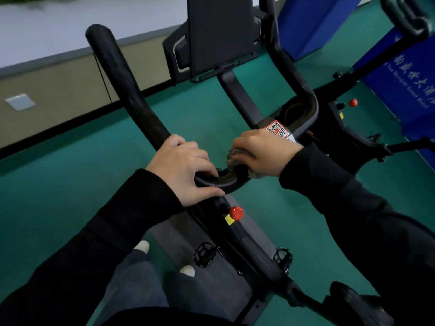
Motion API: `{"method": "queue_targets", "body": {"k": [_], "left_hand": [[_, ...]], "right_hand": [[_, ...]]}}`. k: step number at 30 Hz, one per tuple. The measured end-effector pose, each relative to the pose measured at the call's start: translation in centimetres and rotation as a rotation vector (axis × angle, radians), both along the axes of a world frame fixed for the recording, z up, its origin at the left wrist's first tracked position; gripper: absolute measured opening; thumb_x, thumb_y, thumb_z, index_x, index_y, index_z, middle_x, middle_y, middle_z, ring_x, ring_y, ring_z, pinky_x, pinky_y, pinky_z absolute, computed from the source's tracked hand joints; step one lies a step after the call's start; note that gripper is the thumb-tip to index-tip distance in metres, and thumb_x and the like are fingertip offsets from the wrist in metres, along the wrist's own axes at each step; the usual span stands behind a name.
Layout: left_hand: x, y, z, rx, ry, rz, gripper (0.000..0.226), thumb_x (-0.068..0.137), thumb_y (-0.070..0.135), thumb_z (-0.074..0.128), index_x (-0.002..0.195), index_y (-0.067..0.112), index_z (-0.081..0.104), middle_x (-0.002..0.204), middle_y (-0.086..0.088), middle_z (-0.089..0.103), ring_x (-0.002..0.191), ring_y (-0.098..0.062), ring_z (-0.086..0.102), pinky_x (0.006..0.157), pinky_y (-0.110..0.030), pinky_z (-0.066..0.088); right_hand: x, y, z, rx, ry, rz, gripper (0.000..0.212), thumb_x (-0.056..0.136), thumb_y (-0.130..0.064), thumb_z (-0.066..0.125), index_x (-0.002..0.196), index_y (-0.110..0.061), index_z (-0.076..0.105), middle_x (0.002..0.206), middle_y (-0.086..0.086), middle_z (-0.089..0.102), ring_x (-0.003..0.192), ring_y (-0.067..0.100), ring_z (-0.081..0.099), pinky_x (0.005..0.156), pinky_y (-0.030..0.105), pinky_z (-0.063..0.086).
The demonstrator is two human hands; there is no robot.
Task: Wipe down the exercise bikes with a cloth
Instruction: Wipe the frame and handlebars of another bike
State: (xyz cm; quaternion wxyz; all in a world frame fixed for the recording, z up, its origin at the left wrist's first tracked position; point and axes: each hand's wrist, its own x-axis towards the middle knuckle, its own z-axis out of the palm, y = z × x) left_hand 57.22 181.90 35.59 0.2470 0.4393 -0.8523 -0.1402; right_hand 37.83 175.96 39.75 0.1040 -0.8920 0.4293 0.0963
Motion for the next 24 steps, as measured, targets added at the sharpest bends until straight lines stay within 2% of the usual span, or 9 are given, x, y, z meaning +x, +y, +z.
{"method": "queue_targets", "body": {"k": [2, 7, 10, 16, 20, 24], "left_hand": [[0.0, 0.0, 0.0, -0.003, 0.002, 0.005, 0.038, 0.069, 0.063, 0.062, 0.075, 0.028, 0.074, 0.072, 0.011, 0.066, 0.069, -0.016, 0.058, 0.075, -0.032, 0.026], [0.0, 0.0, -0.1, 0.006, 0.003, 0.001, 0.037, 0.071, 0.062, 0.062, 0.077, 0.027, 0.074, 0.073, 0.012, 0.066, 0.071, -0.014, 0.058, 0.077, -0.031, 0.028], [0.1, 0.1, -0.2, 0.007, 0.005, 0.0, 0.038, 0.071, 0.063, 0.062, 0.077, 0.028, 0.074, 0.073, 0.012, 0.065, 0.071, -0.014, 0.057, 0.077, -0.03, 0.026], [0.1, 0.1, -0.3, -0.015, 0.016, -0.009, 0.041, 0.074, 0.064, 0.056, 0.076, 0.027, 0.073, 0.072, 0.011, 0.064, 0.069, -0.015, 0.057, 0.076, -0.031, 0.027], [0.0, 0.1, -0.3, -0.025, 0.016, -0.005, 0.036, 0.074, 0.061, 0.061, 0.076, 0.026, 0.072, 0.072, 0.012, 0.064, 0.069, -0.015, 0.057, 0.076, -0.031, 0.027], [-0.1, 0.2, -0.3, -0.034, 0.001, -0.005, 0.035, 0.075, 0.06, 0.062, 0.077, 0.027, 0.072, 0.072, 0.012, 0.064, 0.071, -0.015, 0.058, 0.077, -0.032, 0.028]], "right_hand": [[-0.2, 0.9, -0.6, -0.087, -0.021, 0.004, 0.026, 0.097, -0.025, 0.048, 0.104, -0.005, 0.063, 0.098, 0.015, 0.062, 0.097, 0.034, 0.057, 0.088, 0.041, 0.042], [-1.6, 3.7, -2.2, -0.343, -0.358, -0.192, 0.022, 0.093, -0.014, 0.056, 0.095, 0.005, 0.067, 0.09, 0.02, 0.064, 0.085, 0.038, 0.059, 0.078, 0.047, 0.047], [-1.6, 5.6, -3.9, -0.542, -0.515, -0.353, 0.015, 0.089, -0.006, 0.061, 0.095, 0.007, 0.067, 0.093, 0.019, 0.065, 0.086, 0.036, 0.06, 0.078, 0.045, 0.049], [-0.5, 8.2, -7.7, -0.779, -0.832, -0.692, 0.015, 0.086, 0.003, 0.064, 0.1, 0.009, 0.066, 0.1, 0.018, 0.065, 0.096, 0.024, 0.057, 0.09, 0.032, 0.048], [1.8, 9.6, -8.9, -0.816, -1.085, -1.008, 0.017, 0.087, -0.003, 0.063, 0.102, 0.005, 0.066, 0.103, 0.016, 0.065, 0.098, 0.024, 0.061, 0.091, 0.032, 0.049], [3.1, 11.1, -9.6, -0.578, -1.367, -1.382, 0.019, 0.09, -0.022, 0.059, 0.102, -0.009, 0.064, 0.096, 0.007, 0.067, 0.092, 0.021, 0.064, 0.085, 0.047, 0.052]]}}
